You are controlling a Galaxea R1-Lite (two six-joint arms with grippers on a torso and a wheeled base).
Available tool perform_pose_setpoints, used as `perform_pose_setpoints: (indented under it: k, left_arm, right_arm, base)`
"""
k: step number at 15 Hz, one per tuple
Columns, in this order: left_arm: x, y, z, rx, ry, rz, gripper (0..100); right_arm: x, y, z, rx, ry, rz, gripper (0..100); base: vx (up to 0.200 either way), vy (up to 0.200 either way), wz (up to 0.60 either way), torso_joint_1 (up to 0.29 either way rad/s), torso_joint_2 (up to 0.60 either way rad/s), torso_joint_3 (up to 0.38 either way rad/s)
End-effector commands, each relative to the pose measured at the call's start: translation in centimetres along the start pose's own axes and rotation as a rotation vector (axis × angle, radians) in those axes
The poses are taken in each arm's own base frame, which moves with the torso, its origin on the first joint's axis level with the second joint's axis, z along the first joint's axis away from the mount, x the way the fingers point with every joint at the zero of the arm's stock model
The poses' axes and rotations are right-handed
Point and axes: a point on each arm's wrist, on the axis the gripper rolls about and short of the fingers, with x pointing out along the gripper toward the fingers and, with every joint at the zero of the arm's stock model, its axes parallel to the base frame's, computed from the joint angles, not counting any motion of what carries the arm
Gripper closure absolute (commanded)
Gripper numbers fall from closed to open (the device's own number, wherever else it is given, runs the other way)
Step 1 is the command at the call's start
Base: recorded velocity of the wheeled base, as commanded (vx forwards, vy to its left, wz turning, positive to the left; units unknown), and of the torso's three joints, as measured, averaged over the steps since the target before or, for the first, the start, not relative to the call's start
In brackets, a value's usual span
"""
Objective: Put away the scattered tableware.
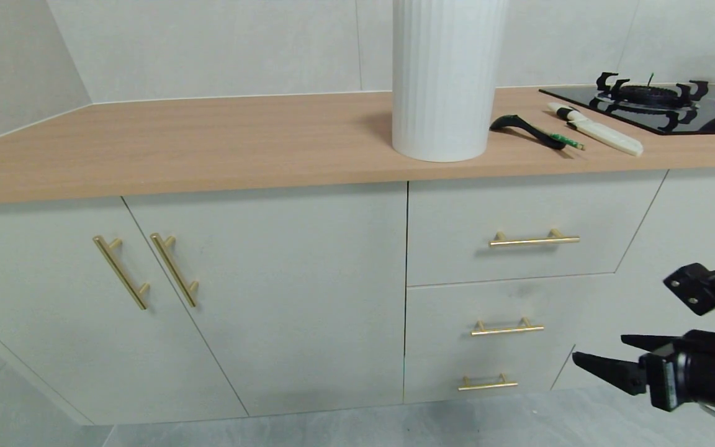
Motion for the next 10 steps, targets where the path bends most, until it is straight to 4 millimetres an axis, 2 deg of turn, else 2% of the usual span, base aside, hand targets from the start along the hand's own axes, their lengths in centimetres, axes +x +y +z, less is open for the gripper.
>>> perform_pose_setpoints:
  k: [1,2,5,10]
  left_arm:
    - [0.0,0.0,0.0,0.0,0.001,0.001,0]
    - [0.0,0.0,0.0,0.0,0.001,0.001,0]
    - [0.0,0.0,0.0,0.0,0.001,0.001,0]
    - [0.0,0.0,0.0,0.0,0.001,0.001,0]
  right_arm:
    - [7.3,-1.6,-0.9,0.003,0.108,-0.04,0]
    - [9.1,-2.1,-1.3,-0.001,0.113,-0.085,0]
    - [12.5,-3.0,-3.1,0.002,0.106,-0.15,0]
    - [14.5,-3.5,-3.8,-0.005,0.056,-0.201,0]
  base:
    - [0.0,0.0,0.0,0.0,0.0,0.0]
    - [0.0,0.0,0.0,0.0,0.0,0.0]
    - [0.0,0.0,0.0,0.0,0.0,0.0]
    - [0.0,0.0,0.0,0.0,0.0,0.0]
